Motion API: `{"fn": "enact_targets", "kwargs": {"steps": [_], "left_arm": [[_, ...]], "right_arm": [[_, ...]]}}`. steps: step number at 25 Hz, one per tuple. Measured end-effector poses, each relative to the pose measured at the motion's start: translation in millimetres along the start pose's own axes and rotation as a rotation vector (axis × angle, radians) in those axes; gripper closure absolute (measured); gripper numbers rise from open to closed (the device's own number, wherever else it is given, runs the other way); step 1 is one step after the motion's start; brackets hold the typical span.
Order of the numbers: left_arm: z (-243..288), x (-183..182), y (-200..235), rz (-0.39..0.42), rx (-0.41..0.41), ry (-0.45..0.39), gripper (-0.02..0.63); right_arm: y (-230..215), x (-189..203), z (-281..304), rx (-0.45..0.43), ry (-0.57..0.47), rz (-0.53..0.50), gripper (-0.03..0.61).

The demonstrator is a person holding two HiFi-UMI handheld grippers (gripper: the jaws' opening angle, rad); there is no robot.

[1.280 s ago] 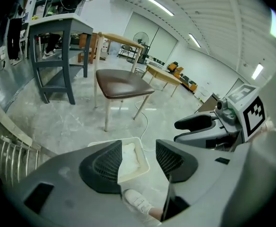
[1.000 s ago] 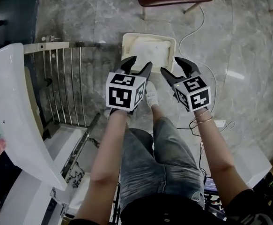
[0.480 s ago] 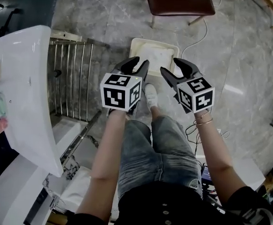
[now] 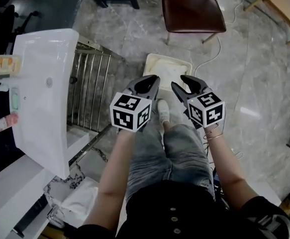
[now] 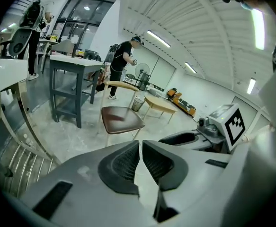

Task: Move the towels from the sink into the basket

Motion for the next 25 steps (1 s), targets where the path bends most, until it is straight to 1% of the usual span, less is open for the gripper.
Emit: {"fn": "enact_targets", "kwargs": {"steps": [2,5,8,9,10,11,13,16,20,23,25], "left_arm": [[-11,1,-7,0.011,0.009,-0.003,0.586],[-27,-2,-13,0.005,0.021,-0.019,0.586],[-41,-11,-14,0.004,0.028,-0.046,0.588],[-46,-15,-13,0.008,0.03,-0.055,0.588],[-51,-18,-13,0.012,0.03,-0.059,0.591],[-57,-21,-13,0.019,0.03,-0.06,0.592],[-68,-28,-13,0.046,0.025,-0.057,0.594],[-88,-38,-11,0.084,0.013,-0.067,0.595],[-112,-45,-8,0.106,-0.025,-0.112,0.595],[-128,-50,-7,0.101,-0.013,-0.135,0.597],[-136,-54,-9,0.108,0.007,-0.132,0.597]], "right_arm": [[8,-6,-5,-0.017,-0.009,-0.005,0.43],[20,-13,-10,-0.041,-0.011,-0.014,0.457],[32,-23,-14,-0.046,-0.026,-0.04,0.488],[36,-27,-15,-0.036,-0.034,-0.054,0.517],[41,-30,-17,-0.022,-0.039,-0.072,0.56],[46,-34,-19,-0.011,-0.041,-0.091,0.577],[57,-40,-23,-0.012,-0.044,-0.117,0.577],[74,-57,-28,-0.044,-0.069,-0.132,0.577],[94,-82,-40,-0.044,-0.108,-0.152,0.577],[109,-99,-45,-0.039,-0.127,-0.174,0.577],[119,-107,-47,-0.049,-0.125,-0.193,0.577]]}}
Point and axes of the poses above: the fingertips, and each gripper's own axes: z forward along the fingers, y to its left, x out of its underside, the point moved 6 cm from there along -z, backward along the fingers, and after that the axes turned 5 degrees about -z, right-handed, at the moved point
